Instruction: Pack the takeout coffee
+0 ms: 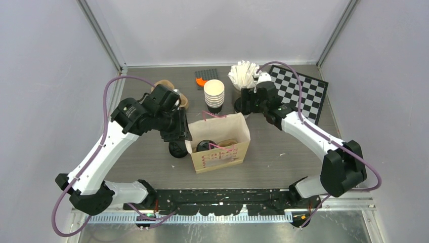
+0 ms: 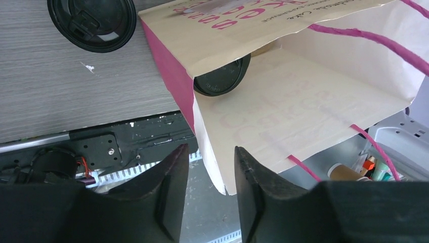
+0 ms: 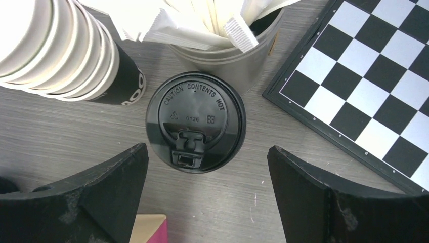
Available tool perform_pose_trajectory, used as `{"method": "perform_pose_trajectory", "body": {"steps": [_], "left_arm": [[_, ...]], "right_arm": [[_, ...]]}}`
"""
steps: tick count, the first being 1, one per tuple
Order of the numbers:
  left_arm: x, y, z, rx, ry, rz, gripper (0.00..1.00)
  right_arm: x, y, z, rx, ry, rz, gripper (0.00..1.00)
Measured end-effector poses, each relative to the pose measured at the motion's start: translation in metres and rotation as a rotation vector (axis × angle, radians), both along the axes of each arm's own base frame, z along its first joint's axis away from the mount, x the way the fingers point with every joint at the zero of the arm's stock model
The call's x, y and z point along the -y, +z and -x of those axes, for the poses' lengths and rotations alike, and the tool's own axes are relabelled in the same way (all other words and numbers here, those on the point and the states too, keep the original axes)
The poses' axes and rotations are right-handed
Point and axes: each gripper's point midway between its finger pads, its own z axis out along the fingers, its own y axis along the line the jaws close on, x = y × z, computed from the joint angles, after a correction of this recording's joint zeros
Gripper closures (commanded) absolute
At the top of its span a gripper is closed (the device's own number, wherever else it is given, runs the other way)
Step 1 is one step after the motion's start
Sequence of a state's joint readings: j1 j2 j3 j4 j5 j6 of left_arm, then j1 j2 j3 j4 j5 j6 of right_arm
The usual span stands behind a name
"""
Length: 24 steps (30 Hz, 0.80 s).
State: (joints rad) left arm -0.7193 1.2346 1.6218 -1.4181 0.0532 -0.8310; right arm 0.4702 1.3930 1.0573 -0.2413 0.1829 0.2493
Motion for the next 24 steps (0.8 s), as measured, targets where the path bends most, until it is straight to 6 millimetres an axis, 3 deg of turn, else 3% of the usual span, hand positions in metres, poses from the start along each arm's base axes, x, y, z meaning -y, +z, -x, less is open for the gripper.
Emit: {"method": "perform_pose_trajectory", "body": {"steps": [17, 24], "left_arm": [[-0.003, 0.006, 0.004, 0.018, 0.023, 0.034, 0.56], [-0.003, 0.006, 0.004, 0.02, 0.023, 0.034, 0.56]], "right_arm": [[-0.026, -0.047, -0.015, 0.008, 0.109, 0.149, 0.11], [-0.027, -0.046, -0.019, 0.013, 0.087, 0.183, 0.2]]}}
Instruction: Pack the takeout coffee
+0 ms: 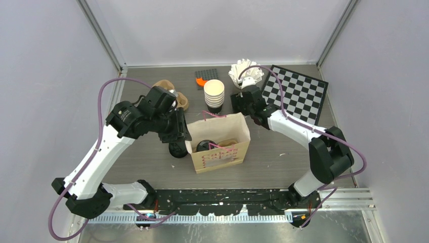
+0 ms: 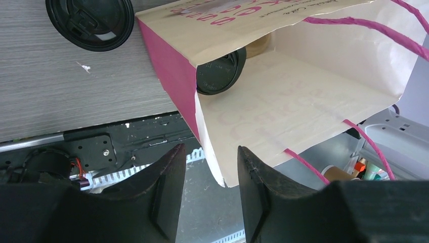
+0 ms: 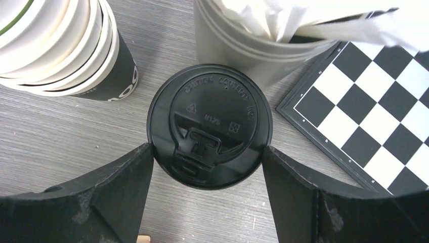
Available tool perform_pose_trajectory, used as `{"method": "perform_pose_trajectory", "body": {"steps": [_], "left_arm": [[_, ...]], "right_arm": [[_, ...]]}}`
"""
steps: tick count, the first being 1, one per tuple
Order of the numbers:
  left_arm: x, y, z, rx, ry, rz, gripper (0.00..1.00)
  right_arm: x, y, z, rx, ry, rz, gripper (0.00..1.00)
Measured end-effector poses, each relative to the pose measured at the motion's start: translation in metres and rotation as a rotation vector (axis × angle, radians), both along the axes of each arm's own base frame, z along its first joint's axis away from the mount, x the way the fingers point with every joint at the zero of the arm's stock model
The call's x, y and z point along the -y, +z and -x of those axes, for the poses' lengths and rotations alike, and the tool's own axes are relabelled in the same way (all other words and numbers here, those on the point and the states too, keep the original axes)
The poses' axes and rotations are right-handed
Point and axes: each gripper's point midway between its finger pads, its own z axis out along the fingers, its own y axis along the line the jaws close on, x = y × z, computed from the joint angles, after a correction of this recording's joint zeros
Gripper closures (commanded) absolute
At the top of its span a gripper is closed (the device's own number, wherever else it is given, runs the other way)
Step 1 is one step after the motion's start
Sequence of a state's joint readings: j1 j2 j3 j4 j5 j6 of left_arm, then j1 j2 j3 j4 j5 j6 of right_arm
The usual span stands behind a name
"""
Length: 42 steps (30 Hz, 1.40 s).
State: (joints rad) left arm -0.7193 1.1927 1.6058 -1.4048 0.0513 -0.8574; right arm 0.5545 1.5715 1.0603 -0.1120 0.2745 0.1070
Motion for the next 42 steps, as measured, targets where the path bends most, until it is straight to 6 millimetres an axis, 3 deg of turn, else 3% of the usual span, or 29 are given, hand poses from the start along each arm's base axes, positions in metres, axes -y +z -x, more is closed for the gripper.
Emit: {"method": "perform_pose_trajectory", "body": {"steps": [6, 15, 20, 24, 33, 42], "left_arm": [[-0.001, 0.0, -0.002, 0.01, 0.006, -0.004, 0.56], [0.001, 0.003, -0.007, 0.038, 0.0, 0.006, 0.56], [0.004, 0.004, -0.01, 0.055, -0.016, 0.006, 0.55], [0.005, 0.004, -0.012, 0.057, -0.02, 0.005, 0.54], [0.006, 0.003, -0.012, 0.054, -0.02, 0.005, 0.54], [0.004, 0.006, -0.01, 0.06, -0.011, 0.014, 0.55]], "right_arm": [[0.011, -0.002, 0.014, -0.042, -0.021, 0.045, 0.21], [0.05, 0.031, 0.075, -0.047, -0.093, -0.003, 0.16], [0.046, 0.034, 0.088, -0.045, -0.049, -0.05, 0.09], [0.034, 0.023, 0.075, -0.06, -0.024, -0.045, 0.07], [0.009, 0.001, 0.024, -0.079, -0.03, 0.015, 0.07], [0.002, -0.005, 0.002, -0.028, -0.044, 0.023, 0.07]]}}
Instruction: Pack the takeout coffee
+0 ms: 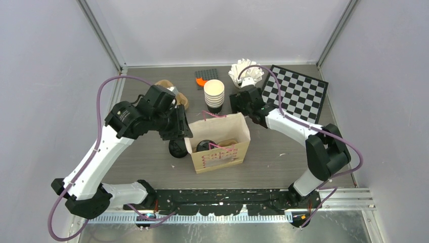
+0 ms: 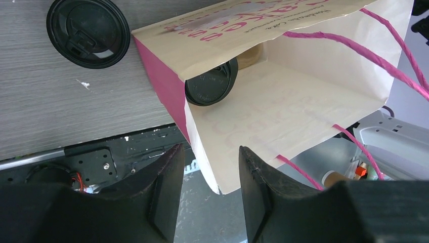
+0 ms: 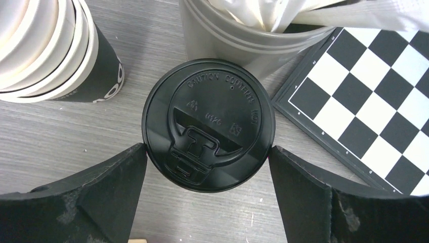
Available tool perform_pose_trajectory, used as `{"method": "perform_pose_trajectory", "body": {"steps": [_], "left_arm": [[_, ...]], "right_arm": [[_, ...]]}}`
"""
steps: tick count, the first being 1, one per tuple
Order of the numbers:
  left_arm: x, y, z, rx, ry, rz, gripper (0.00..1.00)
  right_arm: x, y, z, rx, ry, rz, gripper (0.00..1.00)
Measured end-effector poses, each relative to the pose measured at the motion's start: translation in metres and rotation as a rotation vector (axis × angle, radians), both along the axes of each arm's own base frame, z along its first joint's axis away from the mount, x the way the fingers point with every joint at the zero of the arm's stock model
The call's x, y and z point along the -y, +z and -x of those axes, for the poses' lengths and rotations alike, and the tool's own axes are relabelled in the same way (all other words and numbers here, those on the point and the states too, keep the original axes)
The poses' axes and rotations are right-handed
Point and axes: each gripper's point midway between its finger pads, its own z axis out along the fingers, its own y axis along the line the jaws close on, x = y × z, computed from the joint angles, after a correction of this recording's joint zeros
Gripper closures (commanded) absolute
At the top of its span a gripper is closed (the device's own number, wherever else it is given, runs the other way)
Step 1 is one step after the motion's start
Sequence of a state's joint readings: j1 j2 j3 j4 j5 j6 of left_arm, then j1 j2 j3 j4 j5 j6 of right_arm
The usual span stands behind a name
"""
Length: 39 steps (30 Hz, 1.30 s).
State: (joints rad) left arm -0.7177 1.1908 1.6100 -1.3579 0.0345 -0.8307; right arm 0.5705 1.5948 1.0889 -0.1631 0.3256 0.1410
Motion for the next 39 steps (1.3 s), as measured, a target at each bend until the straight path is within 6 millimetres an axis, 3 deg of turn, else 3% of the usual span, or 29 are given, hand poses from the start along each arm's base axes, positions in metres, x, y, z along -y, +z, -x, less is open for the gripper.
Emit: {"method": "perform_pose_trajectory", "body": {"steps": [3, 10, 18, 28, 33, 36, 39], "left_arm": [[-0.001, 0.001, 0.001, 0.003, 0.001, 0.0, 0.55], [-0.005, 0.006, 0.004, 0.023, 0.008, 0.013, 0.55], [-0.006, 0.009, 0.005, 0.029, 0.008, 0.018, 0.56], [-0.006, 0.011, 0.004, 0.034, 0.009, 0.021, 0.56], [-0.006, 0.011, 0.004, 0.036, 0.01, 0.02, 0.56], [-0.006, 0.011, 0.004, 0.037, 0.011, 0.02, 0.56], [-0.006, 0.011, 0.003, 0.038, 0.011, 0.02, 0.56]], "right_arm": [[-0.001, -0.002, -0.006, 0.011, -0.006, 0.013, 0.08], [0.0, 0.0, -0.016, 0.035, -0.017, 0.043, 0.22], [0.006, 0.001, -0.014, 0.048, -0.032, 0.059, 0.26], [0.015, 0.004, 0.007, 0.022, -0.004, 0.072, 0.26], [0.02, 0.013, 0.036, -0.013, 0.027, 0.069, 0.25], [0.023, 0.025, 0.053, -0.003, 0.035, 0.041, 0.12], [0.022, 0.036, 0.062, 0.015, 0.043, -0.002, 0.08]]}}
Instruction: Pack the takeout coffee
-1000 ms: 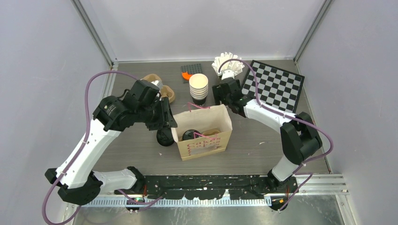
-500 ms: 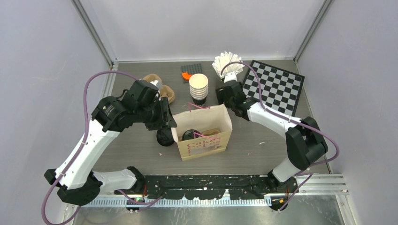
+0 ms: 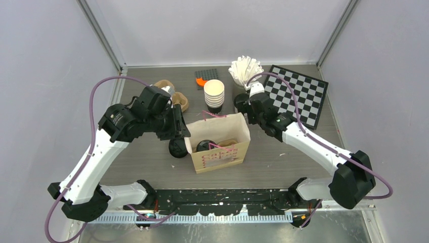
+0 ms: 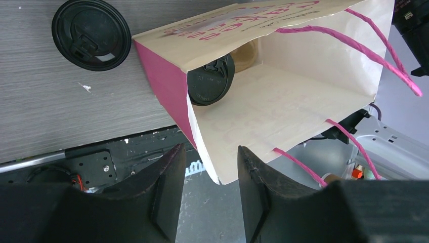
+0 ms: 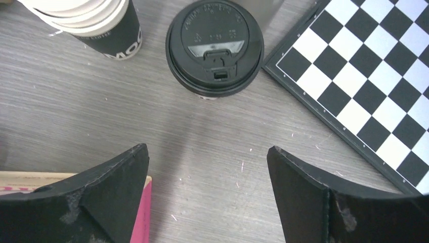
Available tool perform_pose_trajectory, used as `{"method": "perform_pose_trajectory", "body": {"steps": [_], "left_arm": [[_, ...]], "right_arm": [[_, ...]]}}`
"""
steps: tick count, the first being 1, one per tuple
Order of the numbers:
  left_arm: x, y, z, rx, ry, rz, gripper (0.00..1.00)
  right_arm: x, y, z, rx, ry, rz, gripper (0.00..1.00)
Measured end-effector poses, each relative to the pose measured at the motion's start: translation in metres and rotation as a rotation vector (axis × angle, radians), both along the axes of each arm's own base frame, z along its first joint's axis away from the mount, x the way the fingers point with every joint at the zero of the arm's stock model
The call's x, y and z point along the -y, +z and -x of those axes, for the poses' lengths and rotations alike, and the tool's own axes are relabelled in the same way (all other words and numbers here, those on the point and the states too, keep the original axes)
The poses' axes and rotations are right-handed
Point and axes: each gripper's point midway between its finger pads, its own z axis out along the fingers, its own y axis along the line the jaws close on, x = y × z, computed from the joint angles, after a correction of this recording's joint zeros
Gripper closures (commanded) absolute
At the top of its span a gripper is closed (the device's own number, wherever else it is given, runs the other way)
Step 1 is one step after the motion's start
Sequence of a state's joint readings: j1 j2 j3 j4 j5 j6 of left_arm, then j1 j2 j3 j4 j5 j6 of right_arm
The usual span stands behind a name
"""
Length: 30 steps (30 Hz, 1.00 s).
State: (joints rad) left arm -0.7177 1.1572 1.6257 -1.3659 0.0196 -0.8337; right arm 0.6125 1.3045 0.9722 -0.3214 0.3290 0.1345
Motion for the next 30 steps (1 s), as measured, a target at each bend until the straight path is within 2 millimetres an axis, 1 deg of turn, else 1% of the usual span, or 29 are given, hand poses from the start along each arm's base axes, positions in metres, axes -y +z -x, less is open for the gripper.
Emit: {"method": "perform_pose_trajectory", "body": {"steps": [2, 5, 9, 11, 15, 18, 24, 30], "left_arm": [[0.0, 0.0, 0.0, 0.0, 0.0, 0.0, 0.57], [0.0, 0.0, 0.0, -0.001, -0.001, 0.001, 0.57], [0.0, 0.0, 0.001, -0.003, -0.002, 0.002, 0.57], [0.001, 0.0, 0.001, -0.003, -0.001, 0.003, 0.57], [0.001, 0.0, 0.001, -0.005, 0.002, 0.005, 0.57], [0.001, 0.0, 0.001, -0.007, 0.007, 0.008, 0.57], [0.001, 0.0, 0.001, -0.011, 0.013, 0.011, 0.57], [0.002, -0.002, 0.0, -0.021, 0.012, 0.001, 0.57]], "right_arm": [[-0.004, 0.005, -0.003, 0.018, 0.002, -0.021, 0.08], [-0.008, -0.001, -0.011, 0.009, 0.001, -0.021, 0.08], [-0.021, -0.008, -0.032, -0.002, -0.004, -0.013, 0.08], [-0.027, -0.008, -0.046, 0.005, -0.011, -0.015, 0.08], [-0.033, -0.005, -0.06, 0.021, -0.021, -0.018, 0.08], [-0.033, -0.005, -0.067, 0.031, -0.034, -0.009, 0.07], [-0.026, -0.009, -0.073, 0.036, -0.048, 0.015, 0.07], [-0.023, -0.02, -0.082, 0.023, -0.058, 0.033, 0.08]]}}
